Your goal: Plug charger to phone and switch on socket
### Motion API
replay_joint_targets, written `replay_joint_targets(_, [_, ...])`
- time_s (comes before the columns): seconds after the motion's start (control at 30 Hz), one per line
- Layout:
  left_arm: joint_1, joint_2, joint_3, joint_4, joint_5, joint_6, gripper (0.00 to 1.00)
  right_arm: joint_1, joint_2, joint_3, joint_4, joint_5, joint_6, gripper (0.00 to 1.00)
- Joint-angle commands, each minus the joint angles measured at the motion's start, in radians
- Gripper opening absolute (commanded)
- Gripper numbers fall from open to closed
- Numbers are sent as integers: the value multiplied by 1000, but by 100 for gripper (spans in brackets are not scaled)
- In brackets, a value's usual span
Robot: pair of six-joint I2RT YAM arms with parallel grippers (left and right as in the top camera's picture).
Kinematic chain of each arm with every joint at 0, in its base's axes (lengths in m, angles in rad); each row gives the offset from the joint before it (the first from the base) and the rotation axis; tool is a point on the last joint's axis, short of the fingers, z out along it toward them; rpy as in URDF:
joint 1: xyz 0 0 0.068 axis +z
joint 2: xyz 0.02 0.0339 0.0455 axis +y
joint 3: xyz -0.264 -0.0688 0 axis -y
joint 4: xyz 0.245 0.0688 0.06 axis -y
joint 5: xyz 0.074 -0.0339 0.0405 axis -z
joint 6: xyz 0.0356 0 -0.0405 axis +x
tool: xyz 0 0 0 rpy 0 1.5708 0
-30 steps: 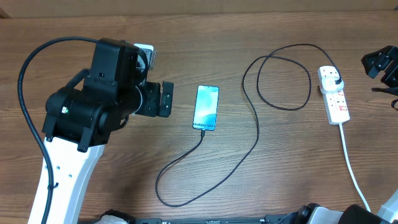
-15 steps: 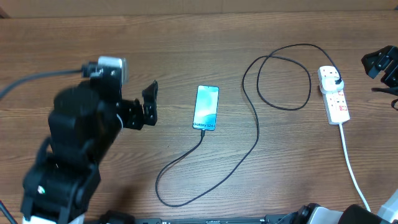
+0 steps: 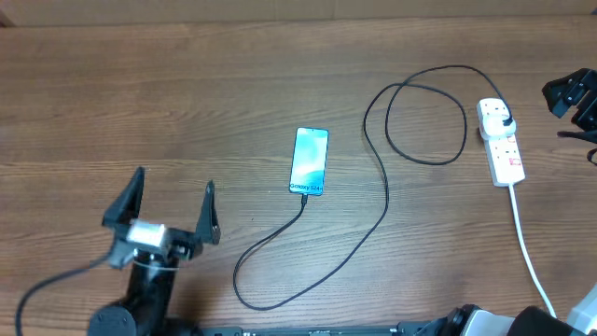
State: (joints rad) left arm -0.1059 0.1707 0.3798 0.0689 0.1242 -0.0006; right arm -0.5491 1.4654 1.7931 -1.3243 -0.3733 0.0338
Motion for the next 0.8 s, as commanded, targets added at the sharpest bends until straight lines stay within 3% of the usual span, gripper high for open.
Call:
replay_joint_targets(0.0, [39,-135,-161,113,47,34,99,0,1,13,6,6,4,100])
replay_joint_targets(0.3, [62,-168,-362,273,49,24,99,0,1,13,6,6,4,100])
replay_joint_targets(0.77, [80,-168,-375,-139,-1,24,99,0,1,13,6,6,4,100])
